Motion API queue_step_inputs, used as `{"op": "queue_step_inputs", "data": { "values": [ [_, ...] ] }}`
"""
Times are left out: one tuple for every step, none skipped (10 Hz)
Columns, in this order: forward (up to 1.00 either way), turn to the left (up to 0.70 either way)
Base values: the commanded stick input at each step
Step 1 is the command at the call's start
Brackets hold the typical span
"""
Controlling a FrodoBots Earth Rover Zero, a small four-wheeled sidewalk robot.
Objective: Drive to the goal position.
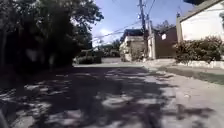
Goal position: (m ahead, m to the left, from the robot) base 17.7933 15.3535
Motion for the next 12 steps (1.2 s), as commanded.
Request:
{"op": "queue_step_inputs", "data": {
  "values": [
    [1.00, 0.06],
    [1.00, -0.31],
    [1.00, -0.32],
    [1.00, -0.32],
    [1.00, -0.32],
    [1.00, -0.32],
    [1.00, -0.32],
    [1.00, -0.32],
    [1.00, -0.32],
    [1.00, -0.32],
    [1.00, -0.32],
    [1.00, -0.21]
  ]
}}
